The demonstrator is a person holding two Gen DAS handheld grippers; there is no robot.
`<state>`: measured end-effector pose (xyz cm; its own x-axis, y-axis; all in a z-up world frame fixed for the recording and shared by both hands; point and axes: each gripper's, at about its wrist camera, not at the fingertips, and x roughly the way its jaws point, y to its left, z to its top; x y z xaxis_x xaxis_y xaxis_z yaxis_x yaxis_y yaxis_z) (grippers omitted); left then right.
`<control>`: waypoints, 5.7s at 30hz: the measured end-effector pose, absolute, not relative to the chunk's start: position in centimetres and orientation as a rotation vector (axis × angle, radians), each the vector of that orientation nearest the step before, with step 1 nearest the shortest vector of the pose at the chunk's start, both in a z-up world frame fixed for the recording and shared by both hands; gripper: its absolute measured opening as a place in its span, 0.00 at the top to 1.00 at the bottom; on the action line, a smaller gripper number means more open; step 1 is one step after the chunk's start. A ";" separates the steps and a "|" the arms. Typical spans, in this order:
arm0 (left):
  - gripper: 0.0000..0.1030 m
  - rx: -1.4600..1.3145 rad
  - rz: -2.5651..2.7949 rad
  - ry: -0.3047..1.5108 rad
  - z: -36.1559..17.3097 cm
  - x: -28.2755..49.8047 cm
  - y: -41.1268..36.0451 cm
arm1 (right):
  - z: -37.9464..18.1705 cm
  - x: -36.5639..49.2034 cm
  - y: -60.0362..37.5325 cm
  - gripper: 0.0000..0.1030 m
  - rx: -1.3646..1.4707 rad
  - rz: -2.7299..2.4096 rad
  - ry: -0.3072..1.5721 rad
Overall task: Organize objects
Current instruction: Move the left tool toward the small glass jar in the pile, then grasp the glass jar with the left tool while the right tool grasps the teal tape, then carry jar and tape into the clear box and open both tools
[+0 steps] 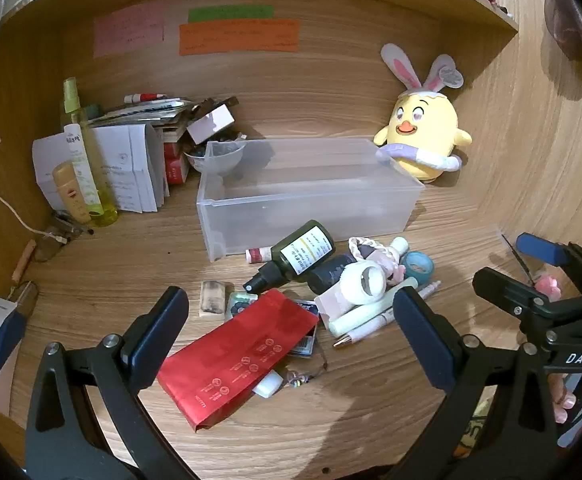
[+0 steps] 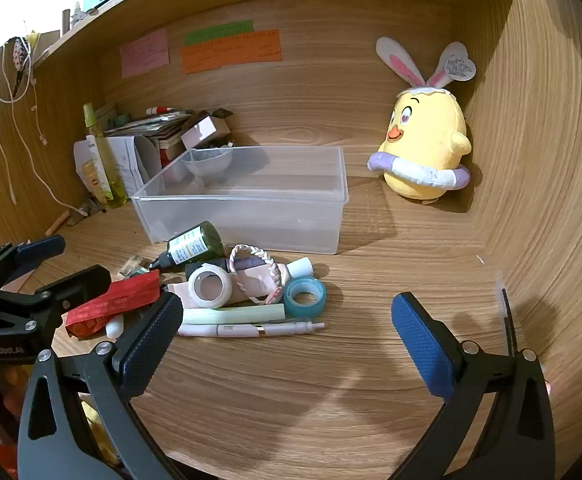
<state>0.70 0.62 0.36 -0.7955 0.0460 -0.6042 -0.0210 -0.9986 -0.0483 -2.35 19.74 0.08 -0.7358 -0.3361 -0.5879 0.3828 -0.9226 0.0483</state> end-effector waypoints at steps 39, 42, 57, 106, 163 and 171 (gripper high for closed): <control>0.00 -1.032 2.900 -0.120 0.1 0.5 0.0 | -0.1 -2.6 18.8 0.00 0.874 -2.576 0.128; 0.00 -1.034 2.899 -0.119 0.2 0.5 0.0 | -0.1 -2.7 18.8 0.00 0.875 -2.574 0.126; 0.00 -1.040 2.885 -0.137 -0.2 0.2 0.1 | -0.5 -3.1 18.5 0.00 0.899 -2.557 0.132; 0.60 -1.568 2.782 -0.172 -6.3 -8.9 -9.4 | -6.5 -13.6 20.3 0.52 1.268 -2.433 0.129; 0.77 -1.238 2.817 -0.114 1.6 -17.1 -4.5 | 2.4 -21.3 12.8 0.65 0.933 -2.474 0.132; 0.77 -1.384 2.725 -0.014 -0.9 -19.3 -3.5 | -0.3 -23.5 12.2 0.65 1.074 -2.429 0.201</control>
